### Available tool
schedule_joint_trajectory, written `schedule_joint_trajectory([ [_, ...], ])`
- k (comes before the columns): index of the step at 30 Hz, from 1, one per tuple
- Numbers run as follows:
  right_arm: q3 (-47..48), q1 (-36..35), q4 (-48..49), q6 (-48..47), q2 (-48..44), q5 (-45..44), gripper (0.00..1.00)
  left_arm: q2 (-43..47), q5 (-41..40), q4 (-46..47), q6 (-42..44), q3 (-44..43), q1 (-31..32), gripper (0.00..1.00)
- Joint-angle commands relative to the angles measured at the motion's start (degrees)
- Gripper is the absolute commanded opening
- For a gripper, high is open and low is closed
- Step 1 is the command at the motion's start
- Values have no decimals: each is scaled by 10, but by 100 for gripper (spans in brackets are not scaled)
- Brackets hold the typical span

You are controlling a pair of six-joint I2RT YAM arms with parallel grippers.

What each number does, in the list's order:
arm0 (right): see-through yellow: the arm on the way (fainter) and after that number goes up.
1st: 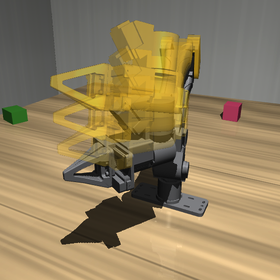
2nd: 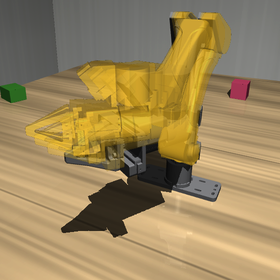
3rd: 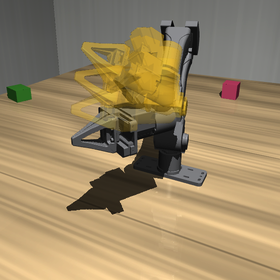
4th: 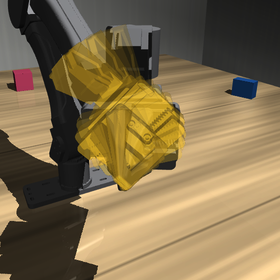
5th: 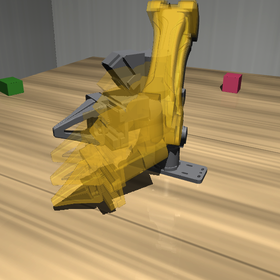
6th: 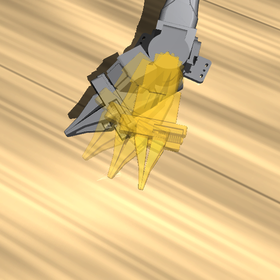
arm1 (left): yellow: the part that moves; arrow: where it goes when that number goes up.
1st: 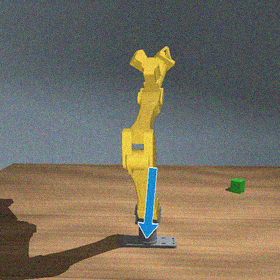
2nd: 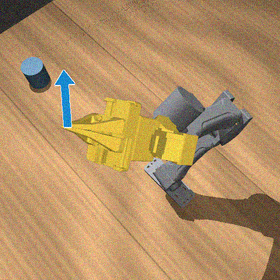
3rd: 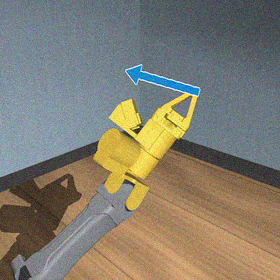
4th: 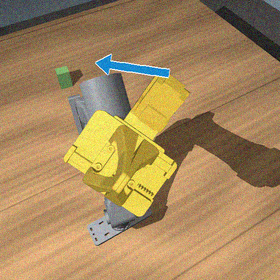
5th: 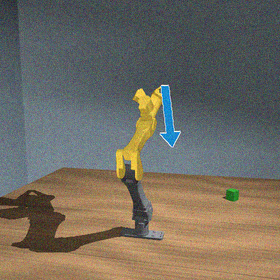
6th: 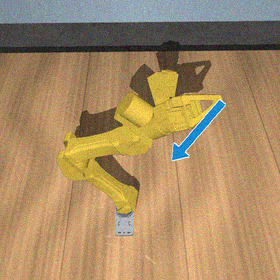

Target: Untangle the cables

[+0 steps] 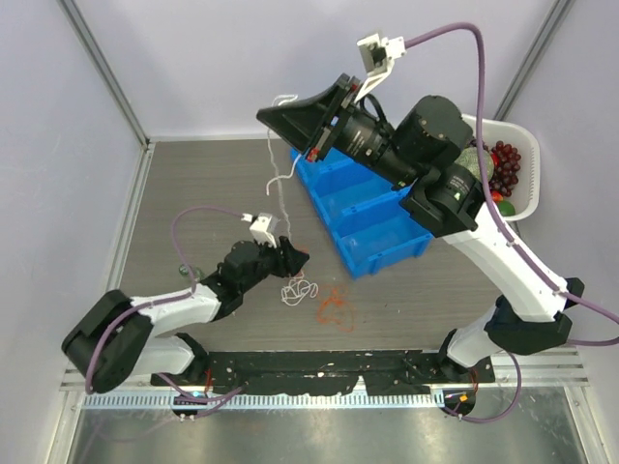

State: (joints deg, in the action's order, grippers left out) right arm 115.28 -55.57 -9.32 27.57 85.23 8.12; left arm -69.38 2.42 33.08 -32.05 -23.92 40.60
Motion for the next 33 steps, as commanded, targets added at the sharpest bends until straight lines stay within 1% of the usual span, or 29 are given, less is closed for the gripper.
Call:
schedule_joint_trajectory([
  [1, 119, 2, 10, -4, 14, 15, 1, -55, -105, 82, -63, 69, 1, 49],
  [3, 147, 2, 6, -21, 15, 9, 1, -58, -111, 84, -64, 88, 1, 49],
  [5, 151, 2, 4, -38, 8, 1, 1, -44, -111, 72, -62, 94, 1, 50],
  [7, 130, 3, -3, -60, -8, -22, 1, -16, -103, 45, -53, 88, 2, 53],
  [11, 27, 12, 1, -100, -48, -109, 1, 63, -101, -24, -35, 73, 1, 54],
  [12, 19, 24, 2, -99, -55, -121, 1, 77, -101, -42, -29, 71, 1, 54],
  [14, 8, 47, 1, -100, -61, -114, 1, 96, -115, -66, -28, 73, 1, 56],
  [16, -1, 57, -3, -119, -68, -132, 1, 112, -106, -92, -26, 70, 1, 59],
  [19, -36, 83, -13, -132, -77, -151, 1, 149, -71, -115, -35, 63, 1, 68],
  [20, -46, 103, -13, -131, -83, -153, 1, 162, -60, -126, -36, 58, 1, 71],
  [22, -79, 132, -13, -126, -93, -153, 1, 197, -42, -153, -37, 34, 1, 77],
  [26, -131, 179, -13, -111, -113, -130, 1, 246, -32, -251, -36, -45, 1, 87],
  [29, -171, 198, -11, -110, -136, -140, 1, 255, -27, -320, -33, -123, 1, 93],
  [33, -240, 217, 7, -109, -168, -158, 1, 239, -31, -421, -22, -229, 1, 97],
])
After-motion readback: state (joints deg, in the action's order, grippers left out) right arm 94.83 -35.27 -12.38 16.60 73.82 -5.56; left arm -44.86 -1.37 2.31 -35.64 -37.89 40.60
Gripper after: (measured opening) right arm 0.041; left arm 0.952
